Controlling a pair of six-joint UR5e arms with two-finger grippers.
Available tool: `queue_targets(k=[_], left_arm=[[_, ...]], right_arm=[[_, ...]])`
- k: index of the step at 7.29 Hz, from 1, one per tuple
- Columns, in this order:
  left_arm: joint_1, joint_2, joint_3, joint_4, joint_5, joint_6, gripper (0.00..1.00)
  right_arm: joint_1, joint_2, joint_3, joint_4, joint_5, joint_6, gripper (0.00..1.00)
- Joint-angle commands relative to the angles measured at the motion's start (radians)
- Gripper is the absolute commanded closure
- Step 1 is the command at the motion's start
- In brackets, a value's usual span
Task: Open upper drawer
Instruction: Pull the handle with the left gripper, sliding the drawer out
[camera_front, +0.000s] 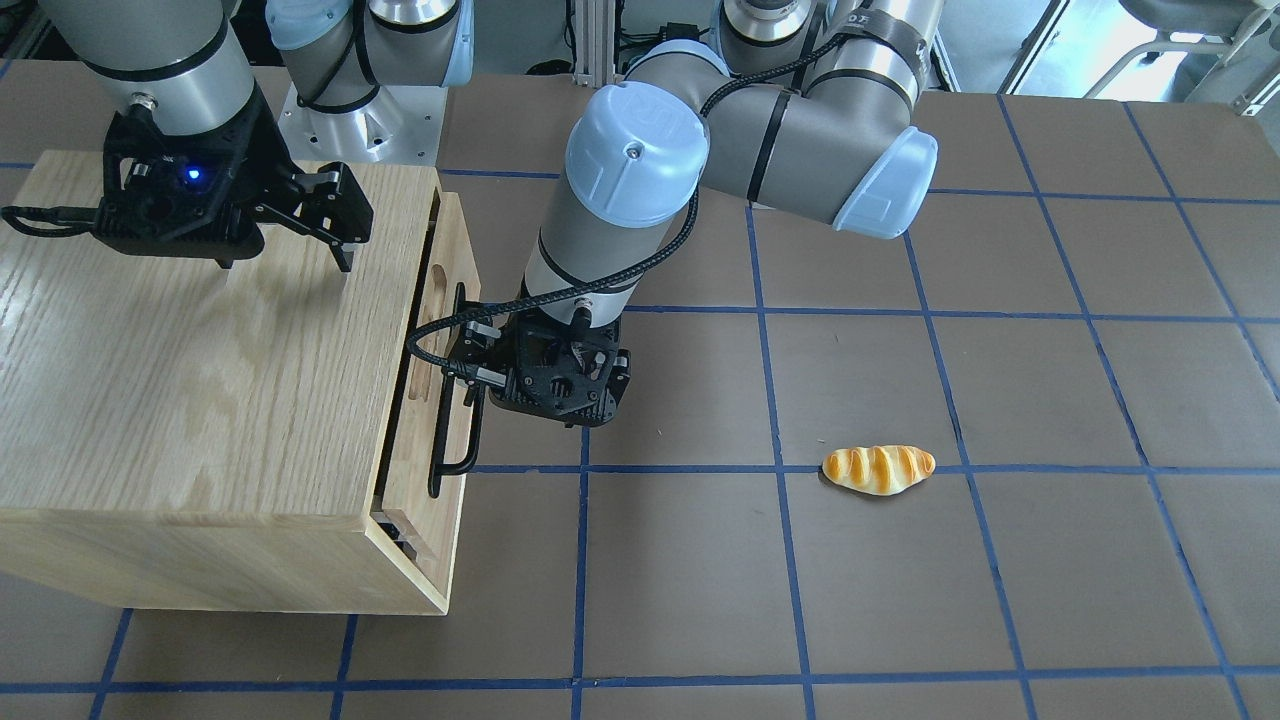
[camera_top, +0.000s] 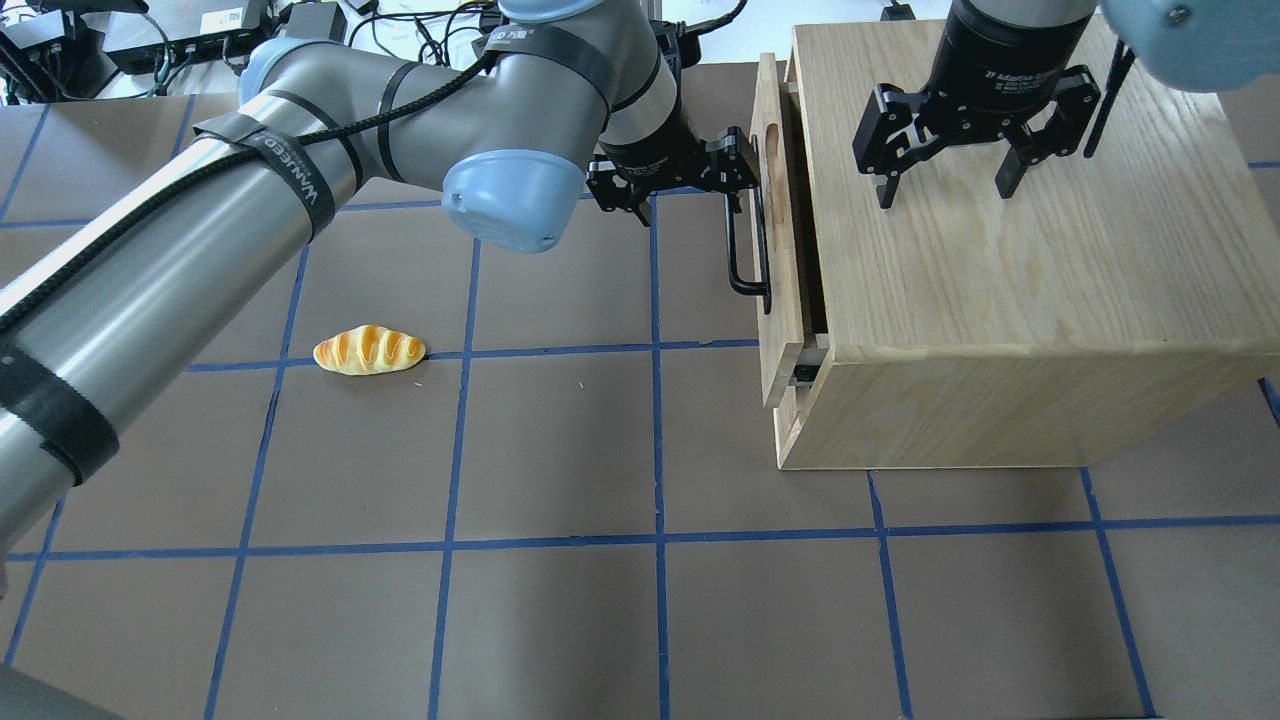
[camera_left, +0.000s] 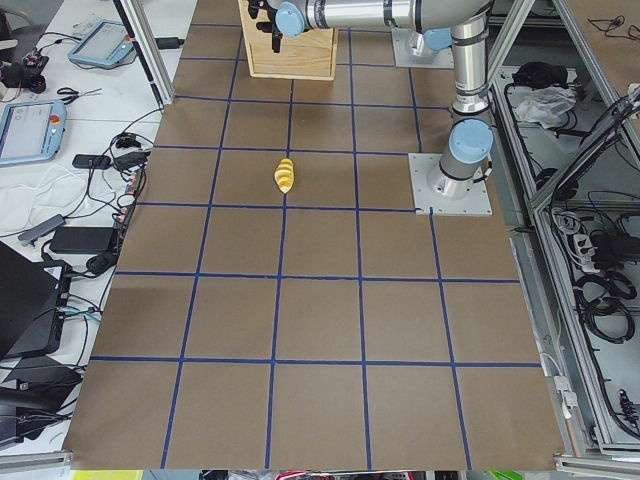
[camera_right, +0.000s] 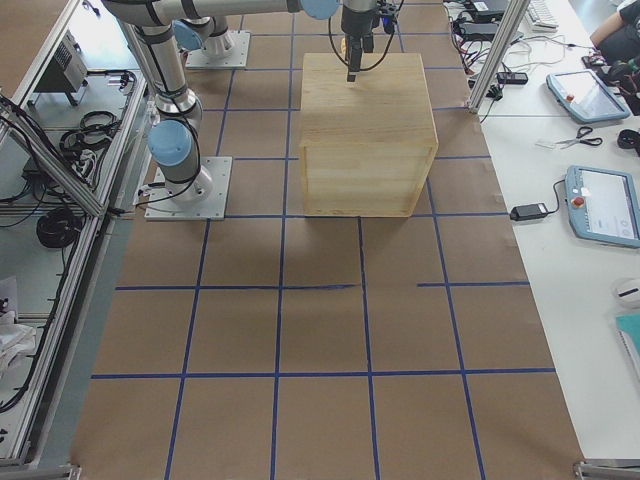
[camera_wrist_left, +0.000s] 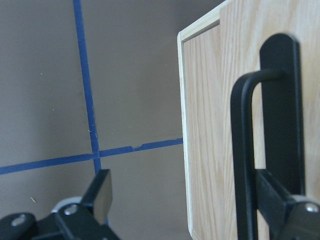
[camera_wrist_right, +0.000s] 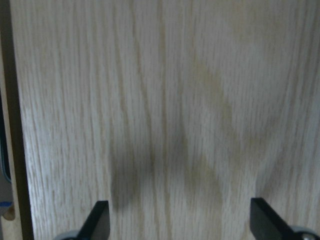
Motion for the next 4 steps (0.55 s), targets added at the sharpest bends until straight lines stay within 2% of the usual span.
queue_targets(k=[1,4], left_arm=[[0.018,0.004,0.000,-0.002,0.004,0.019,0.00],[0.036,0.002,-0.003,-0.008,0.006,0.050,0.00]], right_arm=[[0.000,0.000,0.001,0.000,0.000,0.000,0.00],[0.000,0.000,-0.001,0.000,0.000,-0.001,0.00]])
